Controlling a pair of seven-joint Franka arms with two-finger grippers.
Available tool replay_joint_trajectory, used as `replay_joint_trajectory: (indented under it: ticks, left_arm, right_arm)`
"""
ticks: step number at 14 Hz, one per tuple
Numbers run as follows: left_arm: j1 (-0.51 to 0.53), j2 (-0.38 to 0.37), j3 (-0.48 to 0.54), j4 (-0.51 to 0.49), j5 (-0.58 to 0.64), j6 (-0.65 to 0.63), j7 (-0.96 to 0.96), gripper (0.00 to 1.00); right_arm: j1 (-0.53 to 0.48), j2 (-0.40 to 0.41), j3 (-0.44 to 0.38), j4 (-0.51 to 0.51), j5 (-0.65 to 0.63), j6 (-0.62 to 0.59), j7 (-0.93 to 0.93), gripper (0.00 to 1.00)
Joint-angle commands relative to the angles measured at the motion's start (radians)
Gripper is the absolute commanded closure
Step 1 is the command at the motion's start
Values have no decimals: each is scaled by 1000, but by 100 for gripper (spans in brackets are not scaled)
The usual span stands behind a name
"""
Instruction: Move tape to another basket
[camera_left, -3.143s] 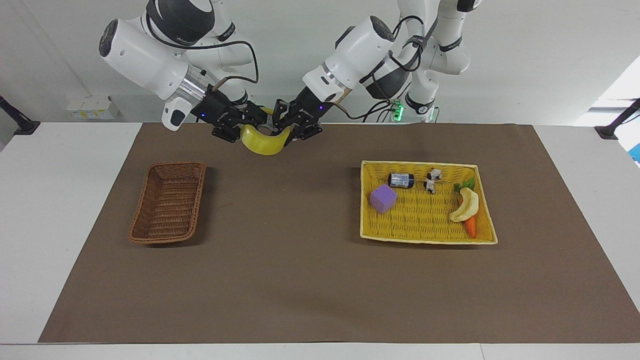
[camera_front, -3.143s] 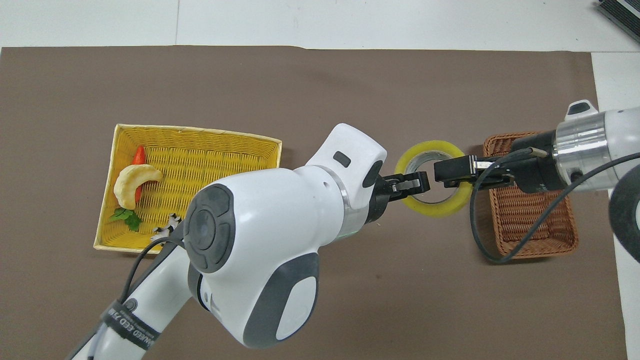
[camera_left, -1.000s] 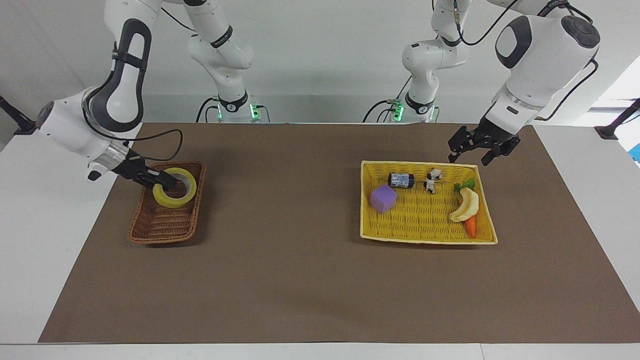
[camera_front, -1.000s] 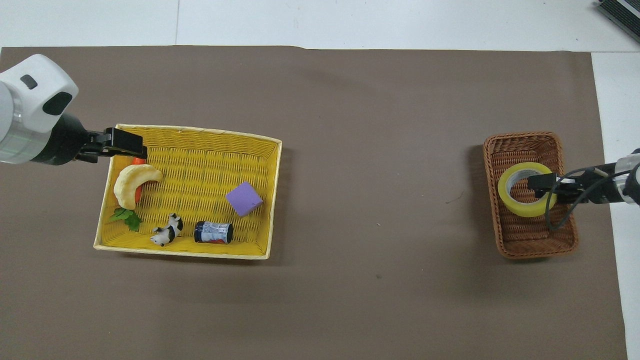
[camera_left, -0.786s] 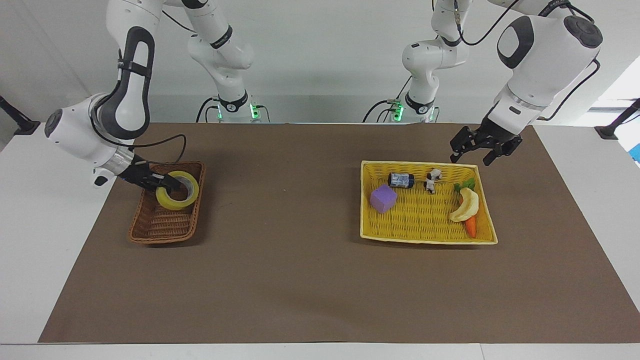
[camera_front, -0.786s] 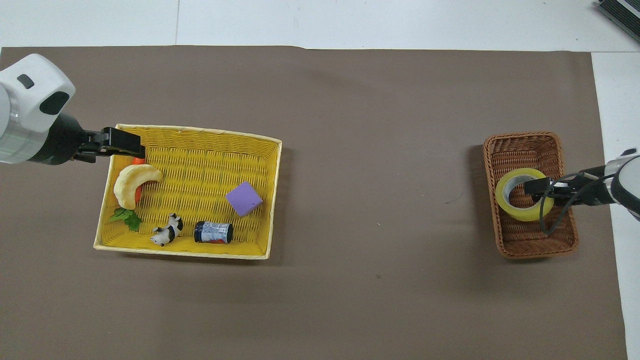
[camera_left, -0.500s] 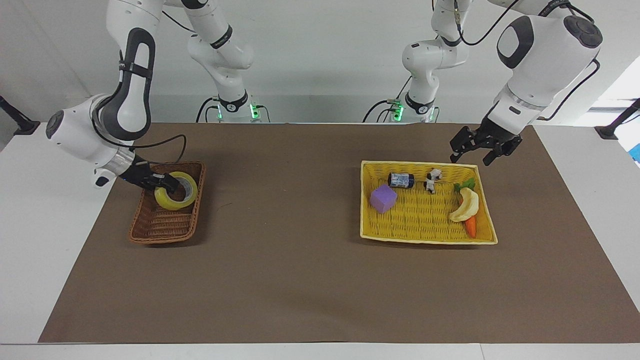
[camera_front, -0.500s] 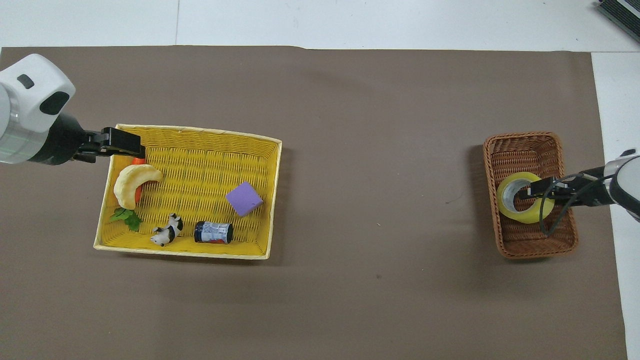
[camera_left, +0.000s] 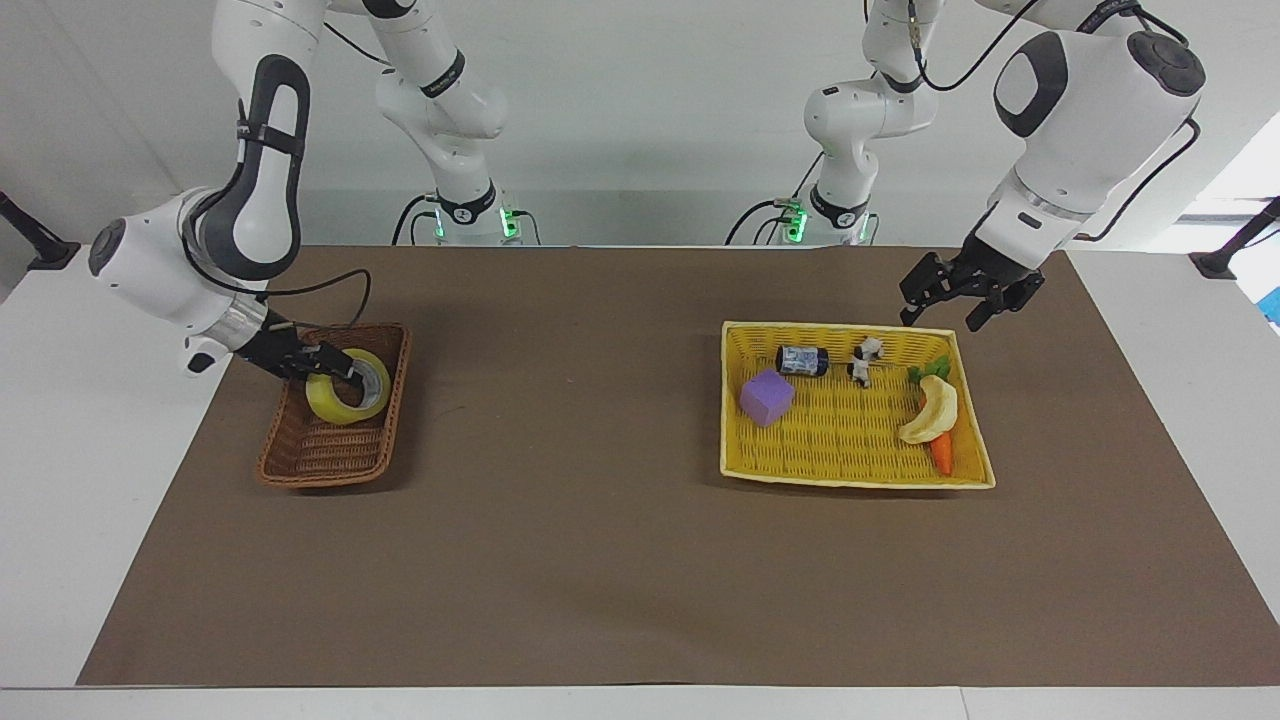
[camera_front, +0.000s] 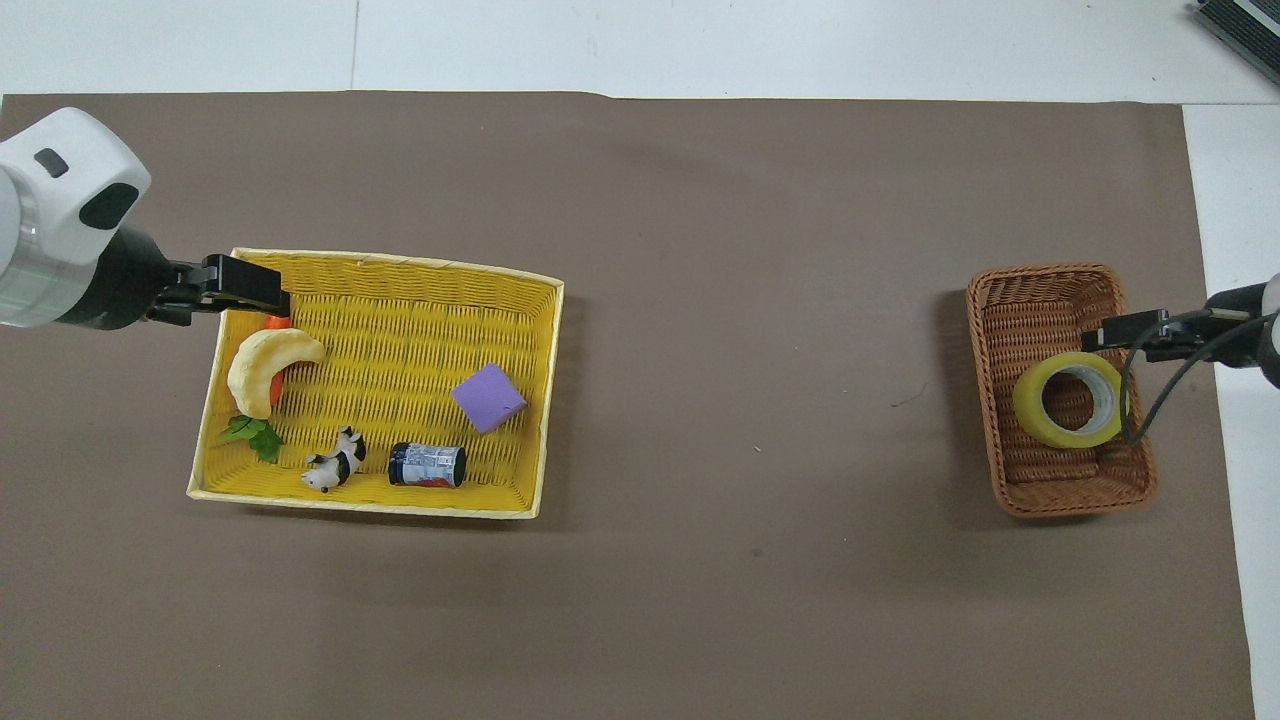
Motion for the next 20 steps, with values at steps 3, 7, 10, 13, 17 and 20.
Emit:
replay_joint_trajectory:
  ticks: [3, 7, 10, 13, 17, 20]
  left_arm:
    - [-158, -11, 199, 32, 57, -13, 82, 0]
    - [-226, -51, 341, 49, 89, -99, 142, 0]
    - [-194, -102, 298, 67, 91, -200, 145, 0]
    - [-203, -119, 297, 64, 121, -242, 214, 0]
    - [-202, -120, 297, 61, 153, -256, 208, 0]
    - [-206, -114, 289, 69, 241, -237, 193, 0]
  right_arm:
    - [98, -28, 11, 92, -197, -30, 217, 0]
    - [188, -145, 14, 89, -240, -164, 485, 0]
    - [265, -223, 17, 85, -240, -282, 548, 0]
    - [343, -255, 19, 86, -240, -298, 654, 0]
    - [362, -275, 16, 173, -239, -365, 638, 0]
    - [345, -257, 6, 350, -243, -555, 554, 0]
